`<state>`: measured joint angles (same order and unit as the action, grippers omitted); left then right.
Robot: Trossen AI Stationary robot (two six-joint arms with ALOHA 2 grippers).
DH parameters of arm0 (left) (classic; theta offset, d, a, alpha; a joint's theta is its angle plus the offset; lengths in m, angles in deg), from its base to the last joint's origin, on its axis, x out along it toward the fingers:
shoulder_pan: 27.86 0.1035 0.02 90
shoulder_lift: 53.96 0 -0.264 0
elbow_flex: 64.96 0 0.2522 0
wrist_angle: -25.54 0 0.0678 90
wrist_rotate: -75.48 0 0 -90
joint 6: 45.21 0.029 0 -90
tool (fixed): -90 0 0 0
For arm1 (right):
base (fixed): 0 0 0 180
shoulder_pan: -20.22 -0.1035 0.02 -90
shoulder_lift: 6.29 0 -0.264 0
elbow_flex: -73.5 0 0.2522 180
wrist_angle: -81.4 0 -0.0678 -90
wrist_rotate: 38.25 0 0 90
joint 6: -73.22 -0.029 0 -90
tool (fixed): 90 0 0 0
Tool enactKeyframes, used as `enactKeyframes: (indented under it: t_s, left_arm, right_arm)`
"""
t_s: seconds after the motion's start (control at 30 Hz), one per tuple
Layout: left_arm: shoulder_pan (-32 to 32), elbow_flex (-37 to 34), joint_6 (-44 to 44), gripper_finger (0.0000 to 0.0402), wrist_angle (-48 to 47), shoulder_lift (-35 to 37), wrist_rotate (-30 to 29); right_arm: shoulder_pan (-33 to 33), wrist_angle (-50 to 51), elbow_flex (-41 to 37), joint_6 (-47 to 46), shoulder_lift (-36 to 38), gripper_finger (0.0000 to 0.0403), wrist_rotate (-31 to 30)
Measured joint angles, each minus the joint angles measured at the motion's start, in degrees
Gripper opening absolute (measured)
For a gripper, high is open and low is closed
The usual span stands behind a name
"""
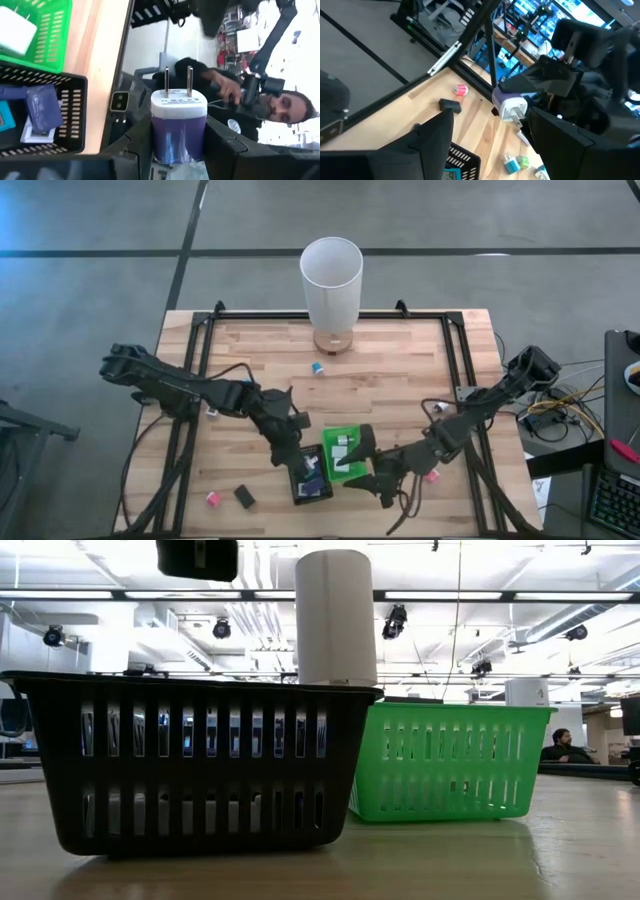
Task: Pick & Place Office items
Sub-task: Put the purple charger adapter into the green bin
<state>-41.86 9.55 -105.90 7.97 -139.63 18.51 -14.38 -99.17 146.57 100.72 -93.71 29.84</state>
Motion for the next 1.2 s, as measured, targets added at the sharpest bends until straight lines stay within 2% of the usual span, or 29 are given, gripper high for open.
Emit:
enactKeyframes:
  t_s: [0.6, 1.2]
  left_arm:
    - [-0.8, 0.1, -2.4, 0.0131, 2.7, 0.0, -1.3]
    - [-2.4, 0.1, -3.0, 0.0131, 3.0, 0.0, -3.5]
  right_arm:
    - [4.6, 0.2, 9.1, 1.8, -10.8, 0.0254, 0.0]
    - [5.8, 0.2, 9.9, 1.2, -11.2, 0.0256, -0.2]
